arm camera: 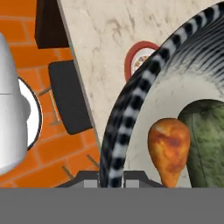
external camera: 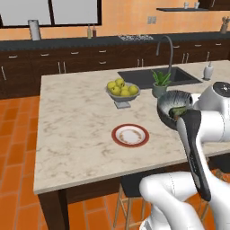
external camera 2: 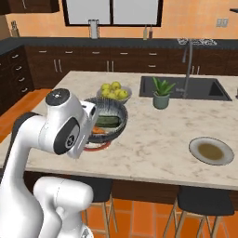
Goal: Pick the chicken drumstick and cucumber from their plates and place them in the bowl. Then put the bowl in the fridge.
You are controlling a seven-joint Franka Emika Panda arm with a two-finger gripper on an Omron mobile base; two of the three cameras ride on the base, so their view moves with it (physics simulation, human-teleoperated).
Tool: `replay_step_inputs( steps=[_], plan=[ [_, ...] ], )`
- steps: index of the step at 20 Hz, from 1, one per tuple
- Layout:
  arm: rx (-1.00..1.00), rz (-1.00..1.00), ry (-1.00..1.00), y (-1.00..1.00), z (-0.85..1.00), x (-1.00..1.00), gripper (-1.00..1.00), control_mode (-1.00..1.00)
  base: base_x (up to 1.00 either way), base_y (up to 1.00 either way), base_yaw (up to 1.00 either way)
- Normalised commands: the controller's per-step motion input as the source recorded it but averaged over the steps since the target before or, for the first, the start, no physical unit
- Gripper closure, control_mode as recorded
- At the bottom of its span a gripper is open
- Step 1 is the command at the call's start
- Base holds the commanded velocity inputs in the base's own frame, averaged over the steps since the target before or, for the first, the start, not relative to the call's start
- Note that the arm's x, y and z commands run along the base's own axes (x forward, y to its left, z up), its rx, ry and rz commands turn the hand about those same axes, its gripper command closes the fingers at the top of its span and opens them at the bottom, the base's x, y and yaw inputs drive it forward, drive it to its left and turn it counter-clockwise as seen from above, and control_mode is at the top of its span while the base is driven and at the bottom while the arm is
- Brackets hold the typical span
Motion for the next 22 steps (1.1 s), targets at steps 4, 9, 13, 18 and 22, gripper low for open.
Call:
replay_step_inputs(
  steps=[4, 9, 13, 18, 22],
  plan=[
    [0.0, 0.0, 0.0, 0.0, 0.0, 0.0, 1.0, 1.0, -0.35, -0.58, -0.38],
    [0.0, 0.0, 0.0, 0.0, 0.0, 0.0, 1.0, 1.0, 0.0, -0.25, -0.93],
    [0.0, 0.0, 0.0, 0.0, 0.0, 0.0, 1.0, 1.0, 0.0, -0.07, -0.97],
    [0.0, 0.0, 0.0, 0.0, 0.0, 0.0, 1.0, 1.0, 0.0, -0.07, -0.97],
    [0.0, 0.0, 0.0, 0.0, 0.0, 0.0, 1.0, 1.0, -0.17, -0.09, -0.89]
  ],
)
